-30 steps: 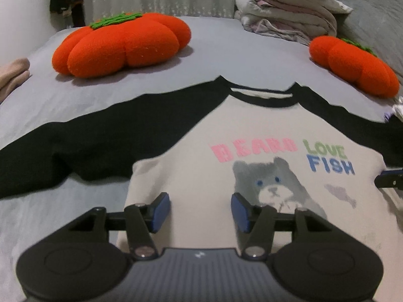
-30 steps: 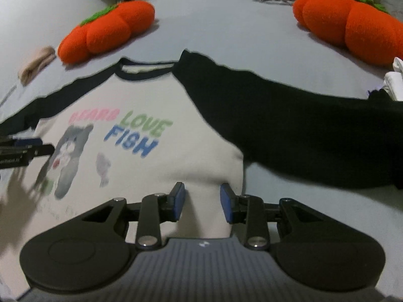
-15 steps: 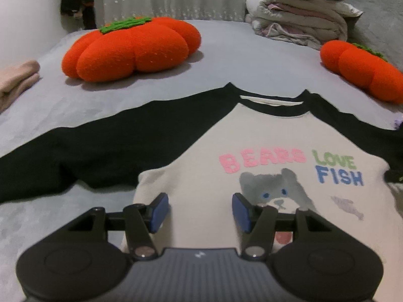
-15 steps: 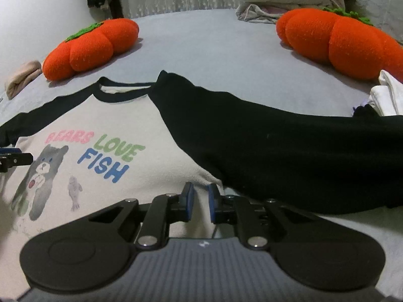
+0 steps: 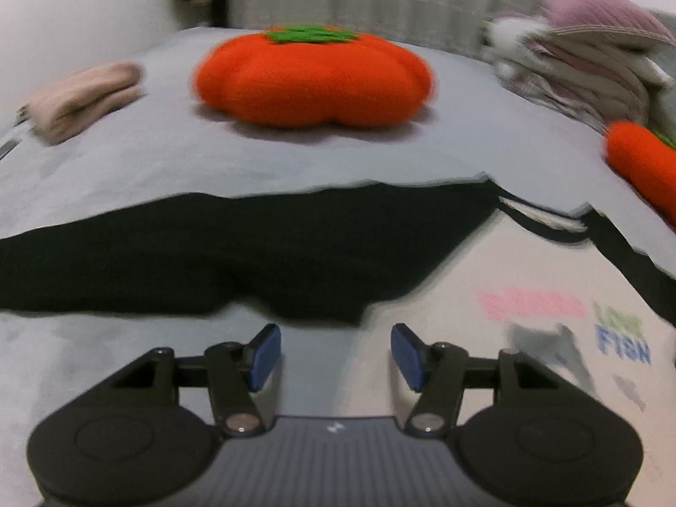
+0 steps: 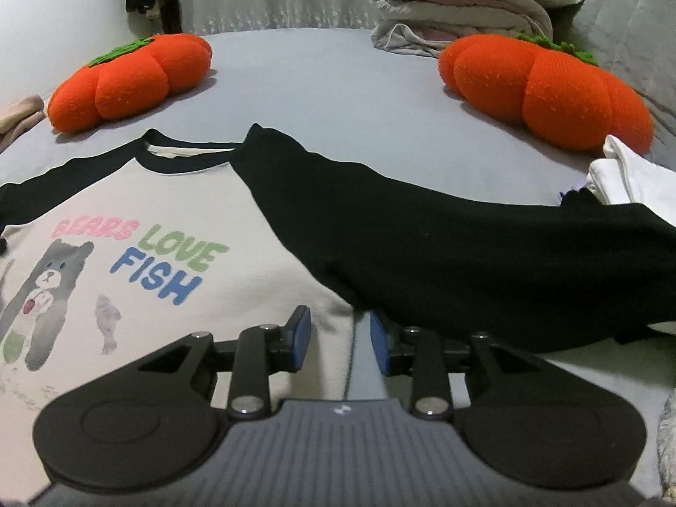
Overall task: Fold clothes
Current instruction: 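Move both grippers onto the black sleeves and close them on the cuffs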
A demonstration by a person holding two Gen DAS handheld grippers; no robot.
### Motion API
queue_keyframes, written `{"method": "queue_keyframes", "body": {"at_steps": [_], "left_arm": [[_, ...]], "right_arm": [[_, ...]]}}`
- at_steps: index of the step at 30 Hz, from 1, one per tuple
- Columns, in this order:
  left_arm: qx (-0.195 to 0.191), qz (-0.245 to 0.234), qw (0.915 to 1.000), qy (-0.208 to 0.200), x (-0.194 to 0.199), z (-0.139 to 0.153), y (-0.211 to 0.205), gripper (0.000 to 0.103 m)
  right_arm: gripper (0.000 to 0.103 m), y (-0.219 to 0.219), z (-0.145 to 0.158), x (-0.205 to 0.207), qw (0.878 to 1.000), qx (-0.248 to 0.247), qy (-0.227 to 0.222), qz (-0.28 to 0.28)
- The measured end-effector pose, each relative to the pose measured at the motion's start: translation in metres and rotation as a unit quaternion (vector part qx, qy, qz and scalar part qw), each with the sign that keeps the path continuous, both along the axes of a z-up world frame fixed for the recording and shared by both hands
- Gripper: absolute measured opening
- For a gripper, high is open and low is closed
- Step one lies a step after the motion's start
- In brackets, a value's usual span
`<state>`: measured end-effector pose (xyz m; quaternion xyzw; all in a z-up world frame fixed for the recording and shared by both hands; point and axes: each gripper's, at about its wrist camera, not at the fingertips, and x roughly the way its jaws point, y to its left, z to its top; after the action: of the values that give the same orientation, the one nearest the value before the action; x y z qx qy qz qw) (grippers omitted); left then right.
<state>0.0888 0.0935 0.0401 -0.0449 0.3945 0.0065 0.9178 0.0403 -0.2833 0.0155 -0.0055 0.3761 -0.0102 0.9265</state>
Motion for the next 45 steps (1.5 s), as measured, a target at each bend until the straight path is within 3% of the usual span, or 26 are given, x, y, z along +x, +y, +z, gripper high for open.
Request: {"method": "queue_keyframes", "body": {"at_steps": [4, 11, 18, 22, 30, 37, 39, 41, 44, 45], "left_arm": [[-0.037, 0.067, 0.9970, -0.011, 0.002, 0.016, 0.060, 0.059], [-0.016, 0.138, 0.9903, -0.005, 0.003, 0.020, 0.130, 0.066], [-0.027, 0.195, 0.9802, 0.022, 0.000, 0.007, 0.186, 0.067], [-0.039, 0.214, 0.9754, 0.036, 0.001, -0.002, 0.205, 0.067], [-0.060, 0.230, 0.9704, 0.041, -0.002, -0.013, 0.215, 0.068], [-0.069, 0.226, 0.9711, 0.036, 0.000, -0.015, 0.223, 0.067], [-0.069, 0.229, 0.9705, 0.032, 0.000, -0.015, 0.228, 0.062], [-0.065, 0.236, 0.9692, 0.030, 0.001, -0.016, 0.231, 0.049], [-0.037, 0.223, 0.9736, 0.030, 0.002, -0.016, 0.229, 0.028], [-0.035, 0.219, 0.9747, 0.030, 0.002, -0.016, 0.229, 0.026]], "right_arm": [[0.038, 0.009, -0.002, -0.003, 1.000, -0.010, 0.001, 0.007], [0.039, 0.033, -0.005, -0.009, 0.999, -0.031, -0.006, 0.027], [0.038, 0.073, -0.002, -0.016, 0.997, -0.039, -0.020, 0.055], [0.038, 0.099, -0.004, -0.014, 0.996, -0.072, -0.034, 0.049], [0.038, 0.178, 0.000, 0.010, 0.995, -0.004, -0.036, 0.094], [0.038, 0.239, -0.007, 0.028, 0.989, -0.032, -0.051, 0.134], [0.038, 0.255, -0.009, 0.032, 0.987, -0.042, -0.055, 0.145], [0.038, 0.271, -0.011, 0.037, 0.985, -0.051, -0.060, 0.155], [0.025, 0.295, -0.014, 0.043, 0.981, -0.065, -0.067, 0.171], [0.023, 0.303, -0.015, 0.045, 0.979, -0.070, -0.069, 0.177]]}}
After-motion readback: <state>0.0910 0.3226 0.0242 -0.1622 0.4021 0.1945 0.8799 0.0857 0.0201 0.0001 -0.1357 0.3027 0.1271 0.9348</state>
